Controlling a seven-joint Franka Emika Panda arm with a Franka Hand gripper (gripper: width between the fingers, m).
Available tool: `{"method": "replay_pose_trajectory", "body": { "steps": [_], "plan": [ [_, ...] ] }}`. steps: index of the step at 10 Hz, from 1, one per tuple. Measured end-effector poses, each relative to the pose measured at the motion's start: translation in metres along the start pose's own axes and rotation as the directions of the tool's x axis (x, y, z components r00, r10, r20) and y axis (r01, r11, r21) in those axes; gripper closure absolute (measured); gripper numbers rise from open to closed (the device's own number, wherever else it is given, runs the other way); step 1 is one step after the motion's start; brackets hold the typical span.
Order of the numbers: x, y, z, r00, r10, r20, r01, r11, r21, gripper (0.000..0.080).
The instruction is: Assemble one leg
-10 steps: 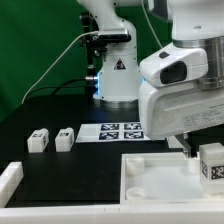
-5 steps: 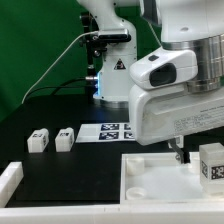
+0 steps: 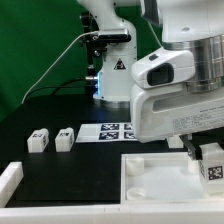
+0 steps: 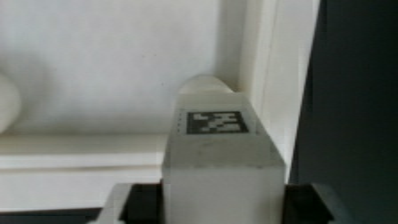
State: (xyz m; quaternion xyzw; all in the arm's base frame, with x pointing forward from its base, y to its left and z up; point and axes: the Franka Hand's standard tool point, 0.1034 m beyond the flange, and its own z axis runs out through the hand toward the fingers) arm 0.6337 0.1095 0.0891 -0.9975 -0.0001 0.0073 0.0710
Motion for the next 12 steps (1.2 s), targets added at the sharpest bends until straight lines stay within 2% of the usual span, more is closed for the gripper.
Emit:
{"method": "replay_pose_trajectory", "body": {
  "steps": [1, 2, 3, 4, 5, 6, 10, 11, 12],
  "plan": [
    [-0.0001, -0.0003, 0.0001, 0.997, 0.072, 0.000, -0.072, 0.997, 0.000, 0.0511],
    [0.0012, -0.0002, 0.0011, 0.974, 0.225, -0.007, -0.225, 0.974, 0.002, 0.0511],
    [0.0050, 0.0005, 0.0017, 0.918, 0.394, -0.032, -0.394, 0.919, 0.010, 0.0511],
    [0.0041, 0.0014, 0.0023, 0.825, 0.565, -0.024, -0.564, 0.825, 0.038, 0.0511],
    [0.0034, 0.0025, 0.0027, 0.646, 0.763, 0.019, -0.762, 0.644, 0.075, 0.0507],
    [0.0030, 0.0038, 0.0024, 0.575, 0.816, 0.049, -0.817, 0.571, 0.082, 0.0506],
    [0.0019, 0.0017, 0.0031, 0.255, 0.964, 0.078, -0.966, 0.250, 0.062, 0.0505],
    [0.0007, 0.0017, 0.0034, 0.039, 0.994, 0.103, -0.997, 0.032, 0.069, 0.0505],
    [-0.0035, -0.0020, 0.0053, -0.110, 0.987, 0.113, -0.986, -0.123, 0.114, 0.0505]
  ]
}}
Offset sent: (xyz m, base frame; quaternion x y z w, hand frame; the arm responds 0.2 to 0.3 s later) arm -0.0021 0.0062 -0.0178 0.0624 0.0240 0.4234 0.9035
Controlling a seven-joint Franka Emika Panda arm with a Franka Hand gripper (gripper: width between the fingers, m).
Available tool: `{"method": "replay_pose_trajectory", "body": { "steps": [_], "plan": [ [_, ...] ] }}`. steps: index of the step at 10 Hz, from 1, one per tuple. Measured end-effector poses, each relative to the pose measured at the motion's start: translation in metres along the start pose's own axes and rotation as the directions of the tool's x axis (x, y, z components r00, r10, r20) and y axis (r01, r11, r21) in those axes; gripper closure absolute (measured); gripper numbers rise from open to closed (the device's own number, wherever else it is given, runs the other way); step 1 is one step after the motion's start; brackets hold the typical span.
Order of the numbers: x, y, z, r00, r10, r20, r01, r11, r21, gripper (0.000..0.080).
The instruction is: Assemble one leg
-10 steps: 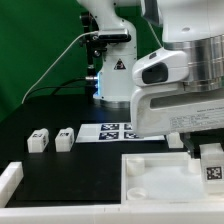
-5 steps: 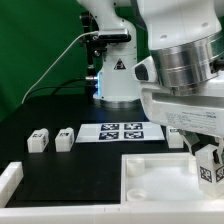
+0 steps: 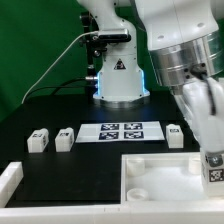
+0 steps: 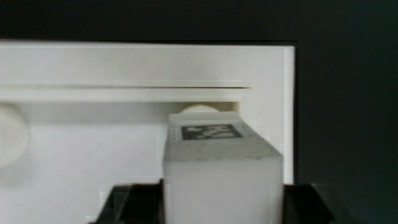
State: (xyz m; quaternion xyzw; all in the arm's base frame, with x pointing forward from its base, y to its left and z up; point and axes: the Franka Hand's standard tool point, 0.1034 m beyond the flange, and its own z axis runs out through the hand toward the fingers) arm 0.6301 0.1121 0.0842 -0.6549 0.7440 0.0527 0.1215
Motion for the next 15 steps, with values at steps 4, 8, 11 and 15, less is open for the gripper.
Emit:
{"method": "replay_pose_trajectory", "body": {
  "steps": [4, 8, 11, 15],
  "plan": [
    [-0.004, 0.006, 0.002, 0.938, -0.346, -0.004, 0.346, 0.938, -0.011, 0.0301],
    [-0.012, 0.002, 0.002, 0.627, -0.779, 0.016, 0.778, 0.625, -0.067, 0.0160],
    [-0.006, 0.000, 0.004, 0.259, -0.964, 0.056, 0.961, 0.251, -0.120, 0.0151],
    [-0.006, -0.002, 0.008, 0.070, -0.995, 0.067, 0.990, 0.062, -0.126, 0.0241]
  ]
}}
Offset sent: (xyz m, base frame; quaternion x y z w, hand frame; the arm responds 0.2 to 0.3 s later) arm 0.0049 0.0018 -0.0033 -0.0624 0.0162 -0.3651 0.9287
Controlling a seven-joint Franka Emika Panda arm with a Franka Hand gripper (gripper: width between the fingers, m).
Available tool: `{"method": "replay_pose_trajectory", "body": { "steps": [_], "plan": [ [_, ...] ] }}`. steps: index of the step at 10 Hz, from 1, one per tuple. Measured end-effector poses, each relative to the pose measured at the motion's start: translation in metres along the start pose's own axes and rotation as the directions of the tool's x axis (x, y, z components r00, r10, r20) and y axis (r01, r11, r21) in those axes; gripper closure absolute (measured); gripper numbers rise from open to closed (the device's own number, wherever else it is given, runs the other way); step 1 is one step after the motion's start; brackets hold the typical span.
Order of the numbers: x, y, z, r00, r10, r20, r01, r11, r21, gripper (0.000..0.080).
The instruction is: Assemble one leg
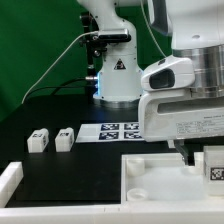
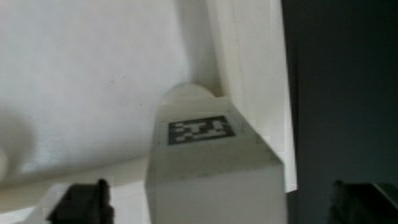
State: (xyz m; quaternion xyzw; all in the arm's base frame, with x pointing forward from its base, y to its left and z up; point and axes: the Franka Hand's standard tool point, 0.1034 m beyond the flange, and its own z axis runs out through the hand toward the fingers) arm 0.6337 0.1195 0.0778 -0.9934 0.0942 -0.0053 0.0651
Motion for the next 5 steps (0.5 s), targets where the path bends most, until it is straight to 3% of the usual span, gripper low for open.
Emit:
{"method": "replay_pose_trajectory", "body": {
  "steps": [1, 2, 3, 5],
  "plan": [
    [-0.0005, -0.0015, 0.0002, 0.997, 0.083, 0.003, -0.083, 0.997, 0.007, 0.0241],
    [-0.0008, -0.0021, 0.0002, 0.985, 0.174, 0.005, -0.174, 0.985, 0.012, 0.0431],
    [-0.0007, -0.0016, 0.0002, 0.976, 0.218, 0.006, -0.219, 0.976, 0.011, 0.0489],
    [-0.0001, -0.0009, -0.0001, 0.890, 0.455, 0.014, -0.455, 0.890, 0.018, 0.0489]
  ]
}}
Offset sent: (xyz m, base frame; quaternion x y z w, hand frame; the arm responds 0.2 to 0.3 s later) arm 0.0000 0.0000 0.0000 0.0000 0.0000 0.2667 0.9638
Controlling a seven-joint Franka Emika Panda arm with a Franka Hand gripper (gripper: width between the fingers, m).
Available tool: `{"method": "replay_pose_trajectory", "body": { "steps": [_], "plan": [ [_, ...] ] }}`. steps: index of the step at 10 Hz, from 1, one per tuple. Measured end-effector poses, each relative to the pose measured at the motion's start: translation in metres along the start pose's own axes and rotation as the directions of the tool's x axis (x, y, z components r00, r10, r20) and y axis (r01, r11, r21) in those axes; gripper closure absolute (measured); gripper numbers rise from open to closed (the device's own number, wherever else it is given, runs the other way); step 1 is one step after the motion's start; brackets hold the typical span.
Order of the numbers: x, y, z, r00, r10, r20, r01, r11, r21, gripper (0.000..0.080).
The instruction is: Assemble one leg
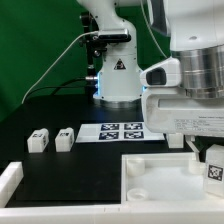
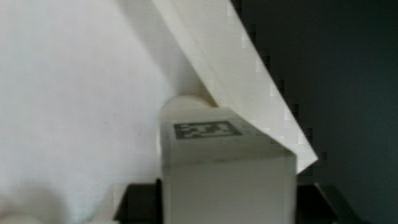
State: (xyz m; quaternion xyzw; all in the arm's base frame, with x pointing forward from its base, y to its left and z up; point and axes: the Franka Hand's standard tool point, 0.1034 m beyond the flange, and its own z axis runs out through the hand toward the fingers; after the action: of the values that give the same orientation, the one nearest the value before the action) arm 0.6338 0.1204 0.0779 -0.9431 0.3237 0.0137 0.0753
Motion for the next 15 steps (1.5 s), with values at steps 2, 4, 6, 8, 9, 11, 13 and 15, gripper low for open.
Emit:
{"method": "replay_pose_trajectory", "body": {
  "steps": [2, 4, 6, 8, 9, 11, 13, 15],
  "plan": [
    [0.003, 0.001, 0.000, 0.960, 0.280, 0.015, -0.280, 0.960, 0.026, 0.0489],
    [0.008, 0.008, 0.002, 0.787, 0.614, 0.056, -0.617, 0.784, 0.068, 0.0489],
    [0.004, 0.007, 0.003, 0.616, 0.782, 0.095, -0.787, 0.614, 0.059, 0.0490],
    [0.002, 0.006, 0.005, 0.594, 0.799, 0.099, -0.805, 0.591, 0.054, 0.0490],
    [0.001, 0.006, 0.005, 0.631, 0.770, 0.097, -0.776, 0.628, 0.058, 0.0404],
    [0.002, 0.008, 0.008, 0.777, 0.626, 0.072, -0.630, 0.772, 0.089, 0.0186],
    [0.000, 0.004, 0.006, 0.949, 0.316, 0.020, -0.317, 0.946, 0.076, 0.0157],
    [-0.004, 0.001, 0.007, 0.994, 0.106, -0.004, -0.106, 0.992, 0.062, 0.0151]
  ]
}}
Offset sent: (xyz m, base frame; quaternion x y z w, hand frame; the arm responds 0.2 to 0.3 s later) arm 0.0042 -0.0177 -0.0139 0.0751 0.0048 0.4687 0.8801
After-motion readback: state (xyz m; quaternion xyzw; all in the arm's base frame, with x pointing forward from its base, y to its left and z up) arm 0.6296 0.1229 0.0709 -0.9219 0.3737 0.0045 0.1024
